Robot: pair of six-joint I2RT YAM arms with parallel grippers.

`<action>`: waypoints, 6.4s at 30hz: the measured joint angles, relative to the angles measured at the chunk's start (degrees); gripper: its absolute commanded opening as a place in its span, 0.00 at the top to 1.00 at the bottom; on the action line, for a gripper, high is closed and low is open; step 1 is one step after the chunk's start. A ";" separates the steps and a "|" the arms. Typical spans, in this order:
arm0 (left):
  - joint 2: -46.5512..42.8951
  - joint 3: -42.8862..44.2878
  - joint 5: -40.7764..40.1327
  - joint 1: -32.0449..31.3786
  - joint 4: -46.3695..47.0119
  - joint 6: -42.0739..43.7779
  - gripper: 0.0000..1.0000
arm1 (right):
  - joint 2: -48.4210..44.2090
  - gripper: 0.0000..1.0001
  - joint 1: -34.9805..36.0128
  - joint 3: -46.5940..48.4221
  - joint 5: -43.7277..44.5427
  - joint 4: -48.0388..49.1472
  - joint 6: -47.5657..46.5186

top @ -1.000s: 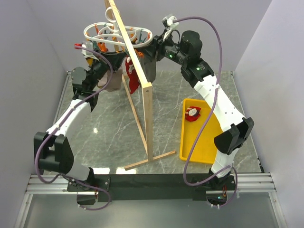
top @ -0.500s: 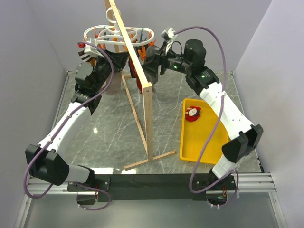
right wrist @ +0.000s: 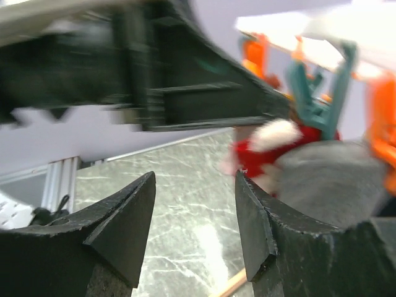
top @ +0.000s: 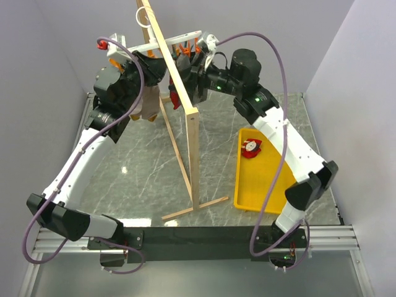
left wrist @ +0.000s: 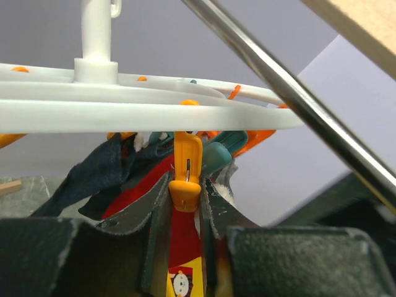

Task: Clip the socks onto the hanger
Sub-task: Open the clamp at the hanger.

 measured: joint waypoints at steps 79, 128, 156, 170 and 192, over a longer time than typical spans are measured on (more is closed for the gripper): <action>6.29 12.61 -9.01 -2.86 -20.17 3.93 0.83 | 8.85 0.41 1.55 -7.39 21.49 16.50 -6.88; 4.76 8.17 -0.98 0.52 -16.41 0.63 0.83 | 8.04 0.62 0.33 -10.45 13.66 29.33 1.75; -6.29 -7.06 6.43 5.33 -2.05 -0.22 0.34 | 8.66 0.97 -1.46 -5.09 5.53 23.61 6.58; -9.05 -20.79 23.39 9.88 22.49 -1.42 0.35 | 10.82 0.97 -2.23 0.83 -2.73 18.23 13.11; -0.96 -25.64 28.92 12.90 50.99 -7.61 0.39 | 14.56 0.97 -4.57 5.66 -10.78 18.99 23.45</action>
